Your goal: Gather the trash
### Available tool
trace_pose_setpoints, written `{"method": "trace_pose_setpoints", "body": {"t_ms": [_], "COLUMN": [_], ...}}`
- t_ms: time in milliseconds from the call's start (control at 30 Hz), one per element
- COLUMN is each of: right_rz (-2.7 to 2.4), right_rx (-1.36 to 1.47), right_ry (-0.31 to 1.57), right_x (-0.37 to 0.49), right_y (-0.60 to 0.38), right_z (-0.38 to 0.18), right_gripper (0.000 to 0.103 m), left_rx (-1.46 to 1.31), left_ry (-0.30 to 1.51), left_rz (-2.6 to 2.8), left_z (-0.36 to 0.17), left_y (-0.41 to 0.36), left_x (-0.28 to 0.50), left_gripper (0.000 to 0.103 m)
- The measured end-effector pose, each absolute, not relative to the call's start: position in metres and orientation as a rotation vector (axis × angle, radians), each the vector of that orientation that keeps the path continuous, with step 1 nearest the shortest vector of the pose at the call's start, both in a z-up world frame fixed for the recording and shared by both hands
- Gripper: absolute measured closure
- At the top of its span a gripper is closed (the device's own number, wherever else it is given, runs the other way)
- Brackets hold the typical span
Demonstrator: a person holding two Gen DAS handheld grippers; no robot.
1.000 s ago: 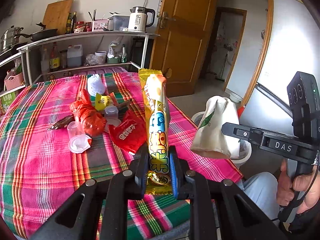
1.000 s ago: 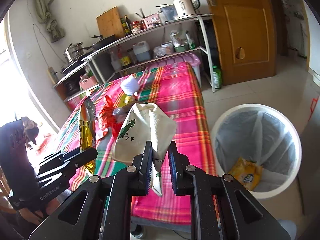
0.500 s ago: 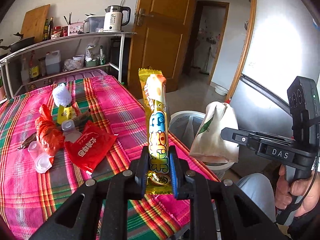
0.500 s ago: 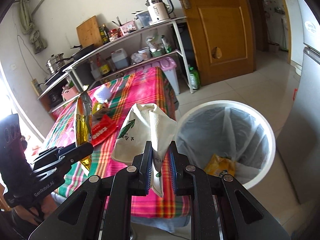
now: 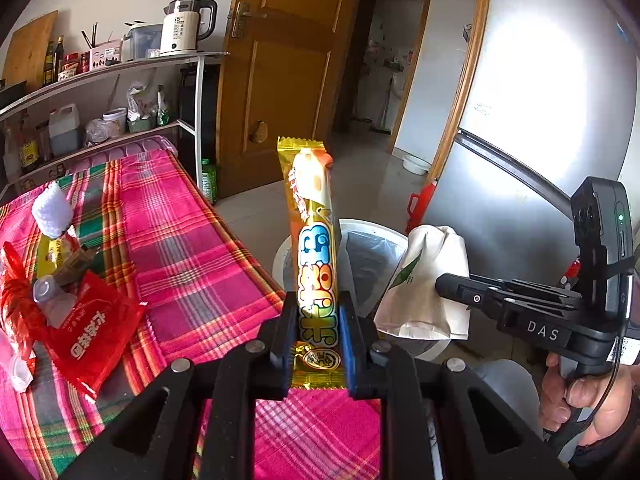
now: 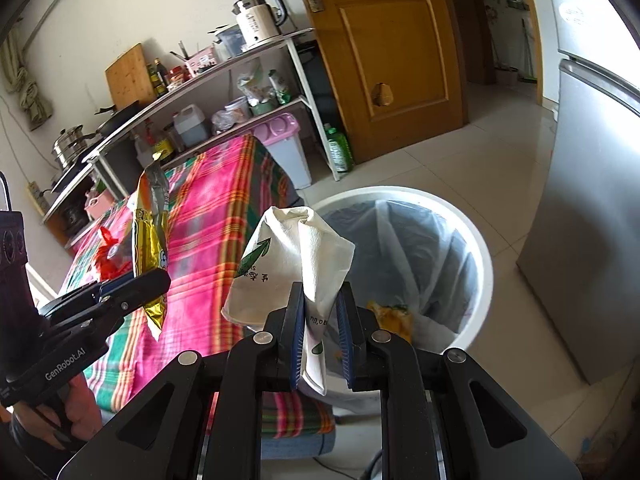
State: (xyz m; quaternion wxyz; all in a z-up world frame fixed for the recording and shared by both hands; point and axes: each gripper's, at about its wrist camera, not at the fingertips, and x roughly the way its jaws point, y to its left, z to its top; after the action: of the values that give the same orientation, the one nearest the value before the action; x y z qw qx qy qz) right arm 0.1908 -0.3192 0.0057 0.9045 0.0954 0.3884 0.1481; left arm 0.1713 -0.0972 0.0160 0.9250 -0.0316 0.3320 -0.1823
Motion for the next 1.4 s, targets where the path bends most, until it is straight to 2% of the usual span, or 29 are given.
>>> {"method": "trace_pose_setpoints", "body": {"t_ms": [700, 867, 933, 1400], "right_rz": [0.209, 0.195, 0.195, 0.226], "right_rx": [0.233, 0.234, 0.238, 0.201], "right_ry": [0.877, 0.893, 0.894, 0.809], "right_x": [0.216, 0.219, 0.219, 0.202], "right_y": [-0.355, -0.356, -0.357, -0.346], "right_z": [-0.022, -0.027, -0.028, -0.002], "right_gripper": [0.085, 0.083, 0.082, 0.082], "left_rx": [-0.06, -0.066, -0.071, -0.104], "left_ry": [0.783, 0.803, 0.807, 0.754], "left_rz": [-0.432, -0.43, -0.431, -0.423], "left_z": [-0.014, -0.019, -0.02, -0.002], "left_y": [-0.148, -0.15, -0.15, -0.13], "left_x": [0.223, 0.228, 0.227, 0.21], "left_gripper": [0.082, 0.073, 0.064, 0.063]}}
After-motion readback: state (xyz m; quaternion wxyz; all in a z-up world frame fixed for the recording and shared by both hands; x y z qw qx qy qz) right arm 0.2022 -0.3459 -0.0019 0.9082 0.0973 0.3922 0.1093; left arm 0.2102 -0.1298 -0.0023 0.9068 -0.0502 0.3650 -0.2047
